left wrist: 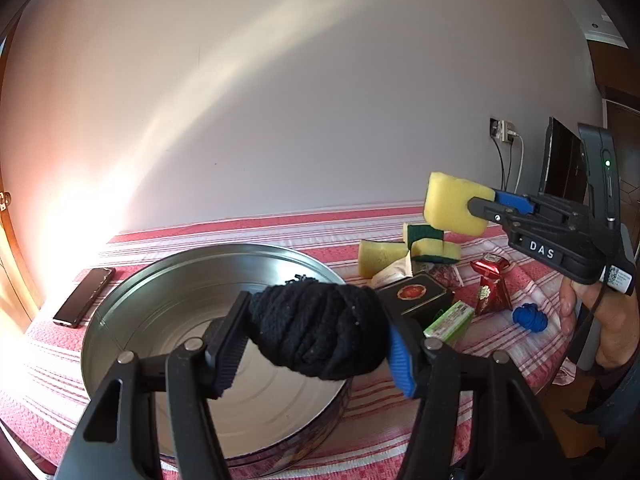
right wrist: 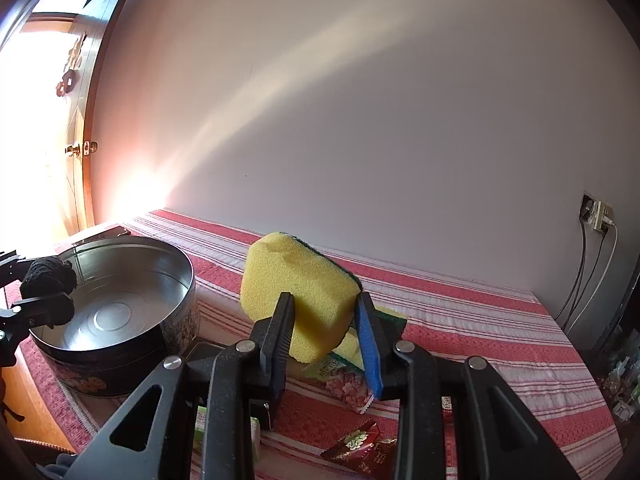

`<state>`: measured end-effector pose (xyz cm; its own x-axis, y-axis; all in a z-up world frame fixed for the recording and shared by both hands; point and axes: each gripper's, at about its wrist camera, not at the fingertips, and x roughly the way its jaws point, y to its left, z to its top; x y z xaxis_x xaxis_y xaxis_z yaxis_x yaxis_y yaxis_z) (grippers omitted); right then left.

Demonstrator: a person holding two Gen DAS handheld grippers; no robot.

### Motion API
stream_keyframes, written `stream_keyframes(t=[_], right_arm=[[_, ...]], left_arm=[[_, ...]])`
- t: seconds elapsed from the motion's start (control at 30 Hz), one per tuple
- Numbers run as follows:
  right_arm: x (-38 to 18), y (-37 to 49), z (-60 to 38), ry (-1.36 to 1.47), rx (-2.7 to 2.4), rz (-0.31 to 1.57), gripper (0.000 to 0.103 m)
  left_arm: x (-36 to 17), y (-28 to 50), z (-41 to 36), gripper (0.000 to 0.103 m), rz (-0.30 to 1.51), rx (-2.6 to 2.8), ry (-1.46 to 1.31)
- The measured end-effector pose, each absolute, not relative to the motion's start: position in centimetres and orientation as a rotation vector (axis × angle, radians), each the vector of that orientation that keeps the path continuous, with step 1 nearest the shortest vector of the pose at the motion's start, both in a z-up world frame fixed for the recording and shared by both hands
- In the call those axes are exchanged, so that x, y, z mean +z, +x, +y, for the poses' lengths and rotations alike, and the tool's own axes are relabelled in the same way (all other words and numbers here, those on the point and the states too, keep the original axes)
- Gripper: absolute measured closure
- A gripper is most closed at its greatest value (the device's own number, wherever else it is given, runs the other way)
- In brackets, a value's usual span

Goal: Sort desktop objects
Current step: 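Carry the sponge and black ball over the metal tin with both grippers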

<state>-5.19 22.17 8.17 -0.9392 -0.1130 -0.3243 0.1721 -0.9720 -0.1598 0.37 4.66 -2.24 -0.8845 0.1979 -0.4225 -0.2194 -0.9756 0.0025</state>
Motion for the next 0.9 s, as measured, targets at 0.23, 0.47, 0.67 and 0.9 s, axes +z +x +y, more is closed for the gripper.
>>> stream_keyframes(t=[0.23, 0.47, 0.67, 0.9], right_arm=[[9.1, -5.6, 20.5, 0.473, -2.897, 0.308, 0.070], [9.2, -6.7, 18.8, 0.491, -2.842, 0.316, 0.070], [9.4, -7.6, 16.5, 0.506, -2.791, 0.334, 0.070], [9.1, -9.0, 13.3, 0.556, -2.719, 0.364, 0.070]], left_arm=[[-2.2, -0.5, 2.8, 0.042, 0.053, 2.902, -0.658], [-2.3, -1.2, 1.5, 0.042, 0.043, 2.939, -0.690], [-2.6, -1.9, 0.8, 0.042, 0.057, 2.974, -0.718], [-3.0, -2.6, -0.4, 0.042, 0.069, 3.004, -0.764]])
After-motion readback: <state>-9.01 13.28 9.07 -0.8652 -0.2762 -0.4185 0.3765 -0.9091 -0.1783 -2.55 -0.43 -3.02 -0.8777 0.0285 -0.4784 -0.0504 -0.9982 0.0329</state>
